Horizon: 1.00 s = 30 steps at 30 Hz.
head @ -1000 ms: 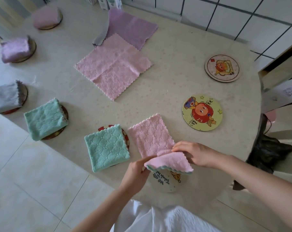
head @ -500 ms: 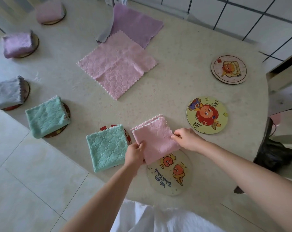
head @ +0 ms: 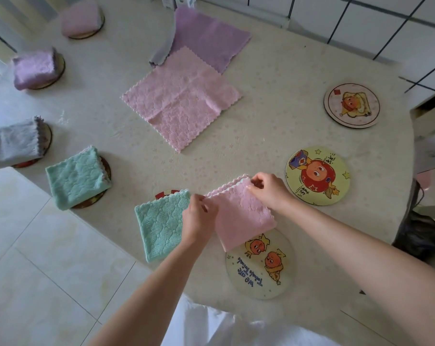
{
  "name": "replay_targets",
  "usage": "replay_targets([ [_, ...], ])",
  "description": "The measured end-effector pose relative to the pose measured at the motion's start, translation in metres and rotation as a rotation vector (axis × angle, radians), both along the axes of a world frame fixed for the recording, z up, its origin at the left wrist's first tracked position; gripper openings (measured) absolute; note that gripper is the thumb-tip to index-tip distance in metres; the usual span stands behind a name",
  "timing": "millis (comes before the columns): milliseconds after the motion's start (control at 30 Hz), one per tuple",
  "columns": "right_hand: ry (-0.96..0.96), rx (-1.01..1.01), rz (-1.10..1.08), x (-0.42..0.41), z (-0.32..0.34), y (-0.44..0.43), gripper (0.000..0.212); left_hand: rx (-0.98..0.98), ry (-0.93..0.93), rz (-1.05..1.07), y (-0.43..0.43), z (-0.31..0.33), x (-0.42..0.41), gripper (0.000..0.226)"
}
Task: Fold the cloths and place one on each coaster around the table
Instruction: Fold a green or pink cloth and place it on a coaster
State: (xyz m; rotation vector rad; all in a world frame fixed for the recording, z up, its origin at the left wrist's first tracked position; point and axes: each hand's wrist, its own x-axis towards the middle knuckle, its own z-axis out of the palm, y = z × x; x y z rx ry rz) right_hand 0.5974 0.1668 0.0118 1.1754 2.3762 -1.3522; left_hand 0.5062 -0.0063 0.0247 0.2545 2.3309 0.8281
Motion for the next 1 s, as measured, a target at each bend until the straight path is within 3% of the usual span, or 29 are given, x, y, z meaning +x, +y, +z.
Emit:
replay_targets([
  [100, -0.006, 0.033, 0.010, -0.006, -0.002, 0.000, 0.018, 0.049, 0.051, 0.001, 0.000, 0.000, -0.014, 0.025],
  [333, -0.097, 0.194, 0.093, -0.012, -0.008, 0.002, 0.020, 0.010, 0.120, -0.049, 0.002, -0.011, -0.025, 0.011],
  [500, -0.158, 0.270, 0.119, -0.018, -0.009, 0.002, 0.024, -0.040, 0.184, -0.098, 0.006, -0.014, -0.027, 0.015],
  [600, -0.128, 0.335, 0.110, -0.014, -0.008, 0.001, 0.021, -0.126, 0.457, -0.372, 0.004, -0.012, -0.022, 0.028],
  [667, -0.051, 0.422, 0.119, -0.006, -0.005, -0.004, 0.020, -0.052, 0.662, -0.623, 0.002, -0.013, -0.015, 0.036],
  [800, -0.035, 0.557, 0.168, 0.018, -0.003, -0.025, 0.032, 0.050, 0.634, -1.040, -0.007, -0.024, 0.005, 0.054],
  [900, -0.132, 0.528, 0.222, 0.036, -0.010, -0.038, 0.048, -0.003, 0.626, -1.062, -0.016, -0.035, 0.006, 0.057],
  [1000, -0.158, 0.529, 0.190, 0.055, -0.017, -0.041, 0.051, -0.040, 0.622, -0.998, -0.020, -0.037, -0.002, 0.060],
])
